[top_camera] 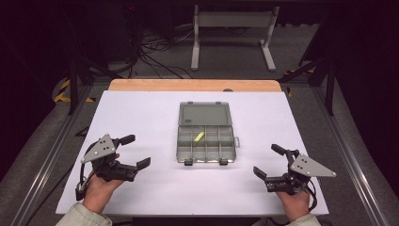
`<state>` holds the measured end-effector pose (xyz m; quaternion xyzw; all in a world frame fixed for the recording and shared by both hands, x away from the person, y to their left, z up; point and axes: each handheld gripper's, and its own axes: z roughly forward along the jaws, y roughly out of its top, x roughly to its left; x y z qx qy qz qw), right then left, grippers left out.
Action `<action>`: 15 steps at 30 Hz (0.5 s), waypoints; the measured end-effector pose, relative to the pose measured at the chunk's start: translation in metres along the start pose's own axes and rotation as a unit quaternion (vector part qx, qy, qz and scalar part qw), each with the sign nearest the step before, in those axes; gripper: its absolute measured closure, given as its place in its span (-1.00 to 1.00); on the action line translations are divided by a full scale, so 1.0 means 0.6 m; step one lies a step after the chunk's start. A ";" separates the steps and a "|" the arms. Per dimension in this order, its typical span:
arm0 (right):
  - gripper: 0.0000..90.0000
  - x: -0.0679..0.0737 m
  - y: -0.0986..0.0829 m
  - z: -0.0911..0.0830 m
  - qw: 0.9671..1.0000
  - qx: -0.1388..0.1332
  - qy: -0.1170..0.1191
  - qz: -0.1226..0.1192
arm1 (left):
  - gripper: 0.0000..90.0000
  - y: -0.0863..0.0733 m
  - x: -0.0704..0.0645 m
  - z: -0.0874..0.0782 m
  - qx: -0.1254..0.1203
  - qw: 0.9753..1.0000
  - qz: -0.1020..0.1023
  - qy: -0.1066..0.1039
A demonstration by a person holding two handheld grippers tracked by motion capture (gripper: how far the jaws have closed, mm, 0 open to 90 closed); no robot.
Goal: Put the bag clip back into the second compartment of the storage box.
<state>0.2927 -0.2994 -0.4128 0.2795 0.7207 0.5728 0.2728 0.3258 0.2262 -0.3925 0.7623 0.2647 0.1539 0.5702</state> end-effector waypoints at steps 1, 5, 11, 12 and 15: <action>-0.95 0.000 0.000 0.000 1.000 0.000 0.000 0.000 | -0.93 0.000 0.000 0.000 0.000 1.000 0.000 0.000; -0.97 0.003 0.000 0.002 1.000 -0.003 0.003 -0.012 | -0.93 -0.038 0.006 -0.010 -0.022 1.000 -0.006 0.011; -0.98 0.005 -0.001 0.003 1.000 -0.009 0.007 -0.016 | -0.94 -0.076 0.008 -0.013 -0.029 0.999 -0.002 0.035; -0.99 0.005 -0.002 0.003 1.000 -0.011 0.008 -0.014 | -0.94 -0.086 0.007 -0.013 -0.035 0.999 0.007 0.038; -0.99 0.003 -0.003 0.002 1.000 -0.013 0.008 -0.012 | -0.96 -0.101 0.006 -0.018 -0.037 0.998 0.013 0.039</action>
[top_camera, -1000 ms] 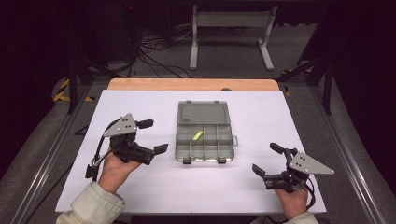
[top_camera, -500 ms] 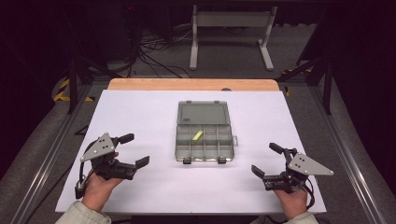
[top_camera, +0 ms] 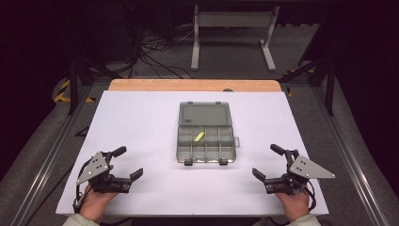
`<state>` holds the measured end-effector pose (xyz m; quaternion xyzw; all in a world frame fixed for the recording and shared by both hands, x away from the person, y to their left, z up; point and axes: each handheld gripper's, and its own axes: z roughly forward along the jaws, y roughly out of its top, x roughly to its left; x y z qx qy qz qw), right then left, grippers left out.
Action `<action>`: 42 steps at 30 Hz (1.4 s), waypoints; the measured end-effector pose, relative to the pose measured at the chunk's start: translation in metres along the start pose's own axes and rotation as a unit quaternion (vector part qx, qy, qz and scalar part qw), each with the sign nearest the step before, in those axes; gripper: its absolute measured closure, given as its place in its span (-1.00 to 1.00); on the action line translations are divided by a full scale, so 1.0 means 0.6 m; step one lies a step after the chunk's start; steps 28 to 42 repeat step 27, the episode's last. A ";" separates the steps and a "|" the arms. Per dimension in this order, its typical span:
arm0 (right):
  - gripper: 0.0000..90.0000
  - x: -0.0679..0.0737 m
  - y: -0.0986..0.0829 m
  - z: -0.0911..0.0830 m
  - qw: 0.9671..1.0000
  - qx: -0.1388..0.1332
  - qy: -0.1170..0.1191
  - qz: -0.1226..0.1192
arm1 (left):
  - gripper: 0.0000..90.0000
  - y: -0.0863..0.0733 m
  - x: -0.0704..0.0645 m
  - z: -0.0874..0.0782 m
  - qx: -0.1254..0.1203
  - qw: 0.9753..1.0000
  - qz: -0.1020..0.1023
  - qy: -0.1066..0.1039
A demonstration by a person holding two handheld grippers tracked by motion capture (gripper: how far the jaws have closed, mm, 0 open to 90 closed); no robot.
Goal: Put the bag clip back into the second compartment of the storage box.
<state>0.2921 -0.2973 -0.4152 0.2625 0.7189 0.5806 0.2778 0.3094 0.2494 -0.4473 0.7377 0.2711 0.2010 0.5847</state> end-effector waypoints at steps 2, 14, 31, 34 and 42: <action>-0.99 -0.001 -0.002 0.001 1.000 0.002 0.000 0.002 | -0.96 -0.009 0.000 -0.002 -0.005 1.000 -0.007 0.003; -1.00 -0.009 -0.012 0.002 1.000 0.006 0.002 0.014 | -0.97 -0.028 -0.005 -0.017 -0.028 0.999 -0.017 0.013; -1.00 -0.008 -0.013 0.004 1.000 0.009 0.005 0.017 | -1.00 -0.028 0.003 -0.012 -0.040 0.998 -0.049 0.013; -1.00 -0.008 -0.013 0.004 1.000 0.009 0.005 0.017 | -1.00 -0.028 0.003 -0.012 -0.040 0.998 -0.049 0.013; -1.00 -0.008 -0.013 0.004 1.000 0.009 0.005 0.017 | -1.00 -0.028 0.003 -0.012 -0.040 0.998 -0.049 0.013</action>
